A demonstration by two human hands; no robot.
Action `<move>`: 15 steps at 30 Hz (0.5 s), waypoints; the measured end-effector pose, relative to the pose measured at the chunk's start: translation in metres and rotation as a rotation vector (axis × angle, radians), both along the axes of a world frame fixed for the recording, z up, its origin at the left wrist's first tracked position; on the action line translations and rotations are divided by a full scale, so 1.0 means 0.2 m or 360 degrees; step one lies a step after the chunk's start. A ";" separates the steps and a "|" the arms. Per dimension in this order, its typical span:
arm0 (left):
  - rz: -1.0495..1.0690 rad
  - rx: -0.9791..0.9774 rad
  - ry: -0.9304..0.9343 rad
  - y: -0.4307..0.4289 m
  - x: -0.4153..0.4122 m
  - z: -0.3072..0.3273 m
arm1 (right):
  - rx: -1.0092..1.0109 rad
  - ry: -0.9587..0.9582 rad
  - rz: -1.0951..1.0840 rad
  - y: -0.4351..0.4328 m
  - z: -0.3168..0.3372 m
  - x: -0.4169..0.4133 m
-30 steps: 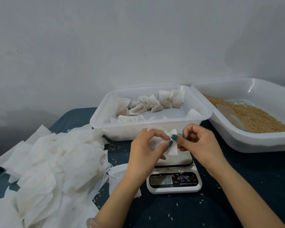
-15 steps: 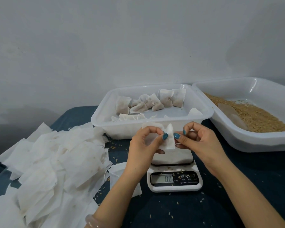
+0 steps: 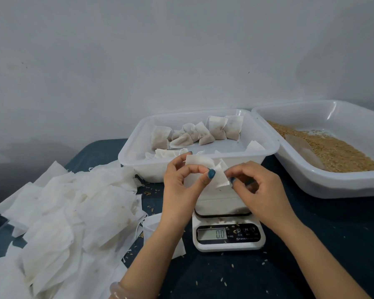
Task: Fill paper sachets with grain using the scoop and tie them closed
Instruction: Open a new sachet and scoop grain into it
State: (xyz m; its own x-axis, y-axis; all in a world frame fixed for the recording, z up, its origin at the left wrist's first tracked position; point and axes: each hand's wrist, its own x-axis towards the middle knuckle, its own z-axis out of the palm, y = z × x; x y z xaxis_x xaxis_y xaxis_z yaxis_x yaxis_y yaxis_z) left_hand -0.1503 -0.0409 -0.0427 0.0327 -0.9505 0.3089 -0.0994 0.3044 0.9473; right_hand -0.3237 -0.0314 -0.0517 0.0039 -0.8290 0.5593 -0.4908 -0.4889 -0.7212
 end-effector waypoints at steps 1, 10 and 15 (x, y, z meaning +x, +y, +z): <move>0.0004 0.0005 -0.0004 0.00 0.00 0.00 | -0.0069 0.0056 0.0016 0.01 0.00 0.00; -0.0174 0.0122 0.0140 0.02 0.00 0.02 | -0.0687 0.0637 -0.0157 0.01 -0.02 0.02; -0.0111 0.0103 0.0134 0.03 -0.01 0.04 | -0.0895 0.0725 -0.0241 0.00 -0.03 0.01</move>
